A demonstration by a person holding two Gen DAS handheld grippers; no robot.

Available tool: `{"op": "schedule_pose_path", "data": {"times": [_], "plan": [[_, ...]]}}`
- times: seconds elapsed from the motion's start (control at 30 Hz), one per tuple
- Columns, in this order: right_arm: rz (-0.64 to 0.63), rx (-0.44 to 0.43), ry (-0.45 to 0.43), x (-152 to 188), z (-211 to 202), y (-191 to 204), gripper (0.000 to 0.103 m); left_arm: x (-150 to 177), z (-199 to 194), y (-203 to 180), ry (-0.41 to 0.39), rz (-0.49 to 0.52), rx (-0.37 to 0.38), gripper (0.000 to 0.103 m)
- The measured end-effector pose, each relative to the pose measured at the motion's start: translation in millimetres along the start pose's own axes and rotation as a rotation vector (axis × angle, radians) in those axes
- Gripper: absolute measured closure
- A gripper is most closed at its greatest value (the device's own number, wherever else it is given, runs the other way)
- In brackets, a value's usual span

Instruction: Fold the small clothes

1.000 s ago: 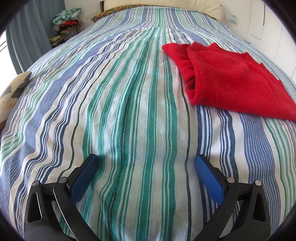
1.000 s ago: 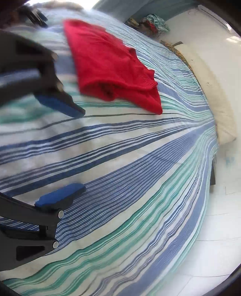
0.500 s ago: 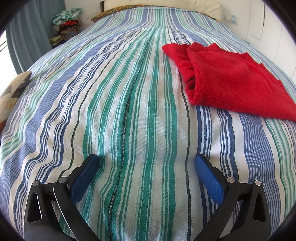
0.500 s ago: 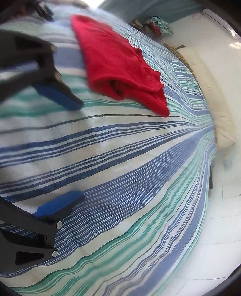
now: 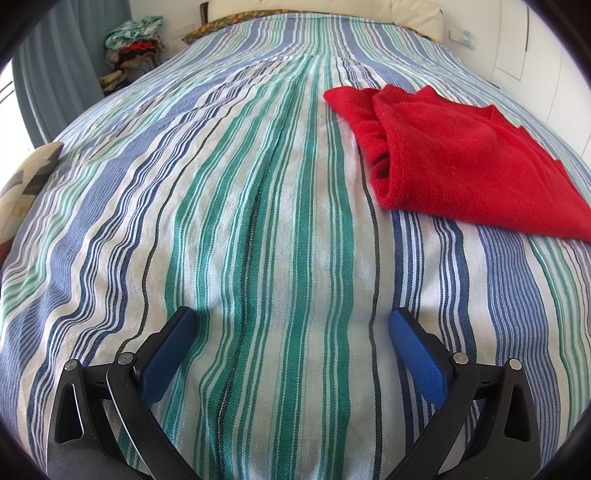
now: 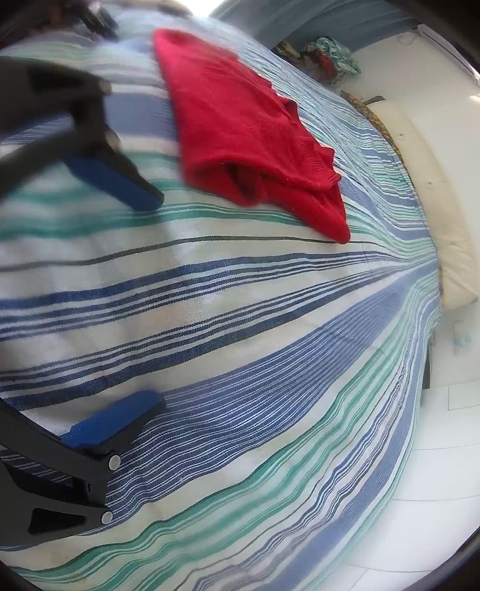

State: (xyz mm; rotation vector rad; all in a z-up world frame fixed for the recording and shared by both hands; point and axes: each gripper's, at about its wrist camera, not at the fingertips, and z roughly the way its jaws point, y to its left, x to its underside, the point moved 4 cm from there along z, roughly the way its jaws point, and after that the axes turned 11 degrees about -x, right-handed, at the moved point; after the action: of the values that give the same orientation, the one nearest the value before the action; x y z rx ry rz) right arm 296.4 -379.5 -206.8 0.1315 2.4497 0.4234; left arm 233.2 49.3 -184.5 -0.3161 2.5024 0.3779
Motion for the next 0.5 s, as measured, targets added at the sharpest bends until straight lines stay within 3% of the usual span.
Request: {"op": "schedule_pose_path", "data": {"times": [0.07,0.23,0.37,0.43,0.47,0.5], "plan": [[-0.032,-0.016,0.048,-16.9,1.4,6.0,0.006,0.1,0.0,0.0,0.000,0.001,-0.002,0.000],[-0.035,-0.142,0.029,-74.9,1.4,23.5,0.009,0.1,-0.2,0.1,-0.002,0.002,-0.004,0.000],[0.064,-0.298,0.095,-97.4,40.2,39.5,0.009,0.2,-0.1,0.3,-0.002,0.002,-0.003,0.000],[0.083,-0.329,0.133,-97.9,66.4,49.6,0.009,0.4,-0.1,0.4,-0.002,0.002,-0.003,0.000],[0.095,-0.331,0.160,-95.6,80.1,52.8,0.013,0.3,-0.1,0.4,-0.002,0.002,-0.003,0.000],[0.103,-0.332,0.174,-92.3,90.1,56.1,0.037,0.5,-0.2,0.5,-0.002,0.002,-0.003,0.000]]}}
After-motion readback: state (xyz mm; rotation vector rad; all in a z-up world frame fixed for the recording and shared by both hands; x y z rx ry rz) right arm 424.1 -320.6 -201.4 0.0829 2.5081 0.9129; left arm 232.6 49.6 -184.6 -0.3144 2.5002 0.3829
